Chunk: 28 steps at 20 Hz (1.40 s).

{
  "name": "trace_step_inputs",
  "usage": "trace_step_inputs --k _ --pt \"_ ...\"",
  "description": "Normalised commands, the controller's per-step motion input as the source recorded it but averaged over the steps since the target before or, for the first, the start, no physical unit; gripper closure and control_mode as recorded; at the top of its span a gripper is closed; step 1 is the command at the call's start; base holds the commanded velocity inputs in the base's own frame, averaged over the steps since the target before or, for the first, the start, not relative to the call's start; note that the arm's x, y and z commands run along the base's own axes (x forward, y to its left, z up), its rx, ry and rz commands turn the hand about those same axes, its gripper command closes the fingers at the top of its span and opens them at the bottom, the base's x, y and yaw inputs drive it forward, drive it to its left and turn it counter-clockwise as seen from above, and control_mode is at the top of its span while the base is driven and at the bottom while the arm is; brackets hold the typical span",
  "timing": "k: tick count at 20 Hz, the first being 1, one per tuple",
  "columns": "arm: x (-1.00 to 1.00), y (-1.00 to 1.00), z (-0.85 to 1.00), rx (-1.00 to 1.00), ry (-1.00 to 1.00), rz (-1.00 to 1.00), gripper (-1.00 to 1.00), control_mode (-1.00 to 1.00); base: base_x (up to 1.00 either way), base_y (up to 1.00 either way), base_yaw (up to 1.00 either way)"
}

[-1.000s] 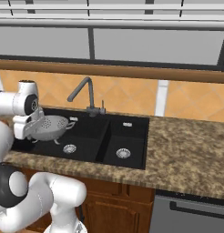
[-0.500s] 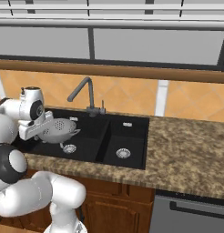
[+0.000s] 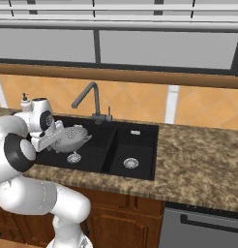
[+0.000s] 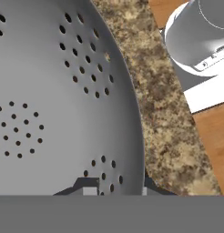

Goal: Put the colander in the sink, put the orange in the colander, and turn on the sink faucet and pour water over the colander.

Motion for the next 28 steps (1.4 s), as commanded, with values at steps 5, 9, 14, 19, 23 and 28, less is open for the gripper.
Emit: trace_step_inputs --k 5,9,14,19,23,28 --pt "0.33 0.00 -0.19 -0.06 0.03 -0.04 1.00 -1.00 0.00 0.00 0.00" --pt "0.28 0.03 -0.22 -0.02 0.05 -0.04 1.00 -1.00 0.00 0.00 0.00" --pt "0.29 0.00 -0.27 -0.03 0.09 -0.02 1.00 -1.00 0.00 0.00 0.00" --pt "0.11 0.00 -0.29 -0.02 0.09 0.00 1.00 -1.00 0.00 0.00 0.00" --pt "0.04 0.04 -0.24 0.00 0.00 0.00 1.00 -1.00 0.00 0.00 0.00" --pt "0.01 0.00 -0.23 0.00 0.00 -0.07 1.00 -1.00 0.00 0.00 0.00"
